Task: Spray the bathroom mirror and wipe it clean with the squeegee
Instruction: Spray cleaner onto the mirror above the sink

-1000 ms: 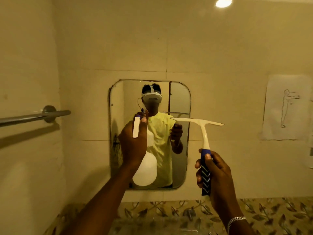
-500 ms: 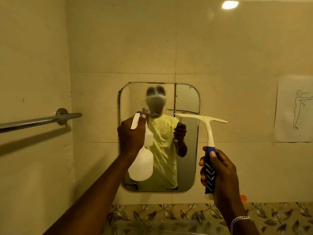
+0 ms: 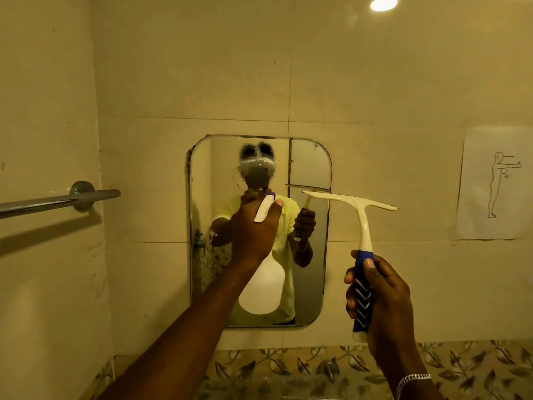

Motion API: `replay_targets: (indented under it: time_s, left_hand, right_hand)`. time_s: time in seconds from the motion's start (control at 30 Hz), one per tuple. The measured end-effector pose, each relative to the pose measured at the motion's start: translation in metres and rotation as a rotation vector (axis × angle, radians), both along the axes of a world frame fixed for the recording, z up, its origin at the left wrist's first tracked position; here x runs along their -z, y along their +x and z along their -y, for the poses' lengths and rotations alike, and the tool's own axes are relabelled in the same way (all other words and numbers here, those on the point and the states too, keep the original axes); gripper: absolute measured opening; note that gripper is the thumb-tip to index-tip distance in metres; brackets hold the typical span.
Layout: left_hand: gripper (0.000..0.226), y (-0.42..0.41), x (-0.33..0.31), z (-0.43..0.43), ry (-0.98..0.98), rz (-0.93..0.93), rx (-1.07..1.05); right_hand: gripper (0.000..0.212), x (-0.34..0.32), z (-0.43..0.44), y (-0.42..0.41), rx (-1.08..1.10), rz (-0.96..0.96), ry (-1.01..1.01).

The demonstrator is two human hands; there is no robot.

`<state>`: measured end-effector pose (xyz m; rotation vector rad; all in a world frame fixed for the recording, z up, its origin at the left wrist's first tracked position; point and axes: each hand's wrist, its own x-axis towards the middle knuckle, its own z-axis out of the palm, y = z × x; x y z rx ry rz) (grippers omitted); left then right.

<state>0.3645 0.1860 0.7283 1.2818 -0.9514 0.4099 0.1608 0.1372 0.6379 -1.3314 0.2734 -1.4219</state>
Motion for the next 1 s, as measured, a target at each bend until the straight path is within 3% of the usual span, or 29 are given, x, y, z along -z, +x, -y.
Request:
replay_targets:
  time_s: [0.23,0.4,0.5,0.67,1.0]
  left_hand:
    - [0.026,-0.025,0.013,0.035,0.006,-0.053,0.072]
    - [0.021,-0.025,0.024,0.036,0.061,0.030,0.119]
    - [0.026,-0.015,0.033,0.029,0.033,0.006,0.067]
    - [0.016,0.009,0.051,0.007,0.034,-0.052,-0.013]
    - [0.029,0.067,0.081,-0.050,0.046,-0.161,-0.130]
  right_hand:
    - [0.027,0.004,0.011,-0.015,0.040,0.008,0.025]
    - [0.028,0.008,0.015,-0.019,0.036,0.021,0.034]
    - [0.028,0.012,0.014,-0.018,0.029,0.019,0.042]
    - [0.028,0.017,0.009,-0.011,-0.001,0.017,0.063]
    - [0.026,0.026,-0.015,0.017,-0.079,-0.014,0.062]
